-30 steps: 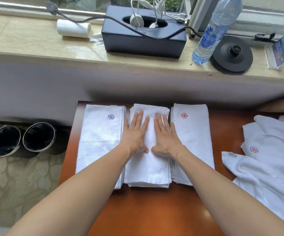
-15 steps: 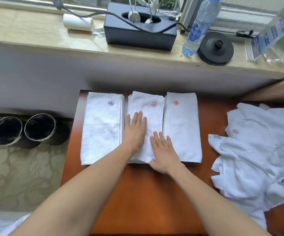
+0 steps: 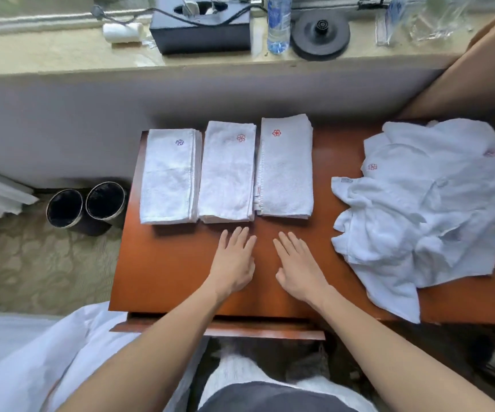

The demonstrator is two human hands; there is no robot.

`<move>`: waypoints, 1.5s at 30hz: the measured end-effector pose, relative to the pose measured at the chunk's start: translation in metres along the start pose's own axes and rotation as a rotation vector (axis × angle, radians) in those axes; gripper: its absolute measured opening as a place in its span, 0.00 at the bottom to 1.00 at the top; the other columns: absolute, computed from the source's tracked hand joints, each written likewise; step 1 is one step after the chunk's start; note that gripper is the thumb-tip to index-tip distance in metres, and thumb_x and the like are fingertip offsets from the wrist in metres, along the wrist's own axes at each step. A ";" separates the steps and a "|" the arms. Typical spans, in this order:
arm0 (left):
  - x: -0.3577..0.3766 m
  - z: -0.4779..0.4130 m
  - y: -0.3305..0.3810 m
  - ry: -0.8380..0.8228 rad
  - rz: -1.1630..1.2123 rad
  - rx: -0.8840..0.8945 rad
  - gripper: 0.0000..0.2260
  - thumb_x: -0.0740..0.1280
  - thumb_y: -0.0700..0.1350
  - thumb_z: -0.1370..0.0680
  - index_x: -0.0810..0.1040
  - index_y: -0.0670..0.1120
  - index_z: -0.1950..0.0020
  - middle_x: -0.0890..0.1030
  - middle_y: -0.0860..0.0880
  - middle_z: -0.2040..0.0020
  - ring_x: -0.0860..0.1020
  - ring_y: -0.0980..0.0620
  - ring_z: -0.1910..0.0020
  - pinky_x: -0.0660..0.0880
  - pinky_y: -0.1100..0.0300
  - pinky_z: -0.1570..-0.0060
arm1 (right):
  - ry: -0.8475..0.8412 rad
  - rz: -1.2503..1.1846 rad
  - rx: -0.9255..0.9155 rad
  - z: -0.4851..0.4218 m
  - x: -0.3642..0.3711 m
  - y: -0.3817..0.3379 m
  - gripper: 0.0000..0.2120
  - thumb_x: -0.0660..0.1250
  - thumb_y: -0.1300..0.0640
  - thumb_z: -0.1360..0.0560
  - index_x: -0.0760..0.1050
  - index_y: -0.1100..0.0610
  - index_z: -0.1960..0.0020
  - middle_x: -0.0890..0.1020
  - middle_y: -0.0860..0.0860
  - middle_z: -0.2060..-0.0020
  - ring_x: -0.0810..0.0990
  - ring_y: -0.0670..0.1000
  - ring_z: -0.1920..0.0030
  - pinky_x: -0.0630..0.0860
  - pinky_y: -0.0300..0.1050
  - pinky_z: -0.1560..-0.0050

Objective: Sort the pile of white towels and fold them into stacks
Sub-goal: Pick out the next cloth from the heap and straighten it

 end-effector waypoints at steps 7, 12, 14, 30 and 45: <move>-0.008 0.032 0.152 0.089 0.028 0.067 0.27 0.58 0.50 0.17 0.60 0.48 0.18 0.55 0.46 0.16 0.51 0.47 0.17 0.45 0.43 0.19 | 0.147 -0.115 0.046 0.123 -0.006 0.094 0.33 0.60 0.57 0.20 0.54 0.58 0.17 0.53 0.54 0.16 0.47 0.55 0.16 0.45 0.50 0.17; -0.005 0.027 0.257 0.112 0.032 0.185 0.26 0.58 0.48 0.17 0.61 0.48 0.19 0.56 0.46 0.17 0.52 0.46 0.17 0.43 0.44 0.19 | 0.216 -0.157 0.181 0.200 -0.009 0.183 0.32 0.58 0.58 0.18 0.52 0.59 0.16 0.52 0.53 0.16 0.47 0.53 0.16 0.43 0.50 0.18; -0.010 0.016 0.281 0.137 0.038 0.211 0.26 0.58 0.48 0.17 0.61 0.47 0.19 0.56 0.46 0.17 0.51 0.46 0.17 0.44 0.44 0.20 | 0.259 -0.177 0.217 0.214 -0.016 0.211 0.32 0.58 0.58 0.17 0.51 0.58 0.16 0.51 0.53 0.16 0.46 0.53 0.16 0.43 0.49 0.18; -0.027 -0.096 0.411 0.186 0.269 0.394 0.26 0.61 0.44 0.19 0.64 0.43 0.20 0.58 0.43 0.17 0.52 0.43 0.17 0.45 0.46 0.19 | 0.228 -0.147 0.379 0.203 -0.074 0.356 0.30 0.63 0.56 0.19 0.59 0.57 0.18 0.59 0.54 0.18 0.54 0.52 0.18 0.51 0.48 0.19; -0.007 -0.112 0.502 0.150 0.194 -0.168 0.25 0.61 0.41 0.21 0.67 0.45 0.22 0.64 0.44 0.21 0.57 0.44 0.19 0.43 0.31 0.24 | 0.065 -0.126 -0.090 0.140 -0.108 0.480 0.25 0.64 0.56 0.19 0.66 0.52 0.23 0.75 0.54 0.36 0.74 0.58 0.37 0.75 0.54 0.43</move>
Point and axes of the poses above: each hand's wrist, its own z-axis away from the middle knuckle, its own x-axis out of the palm, y = z × x, the point moved 2 cm from there along -z, towards the middle knuckle
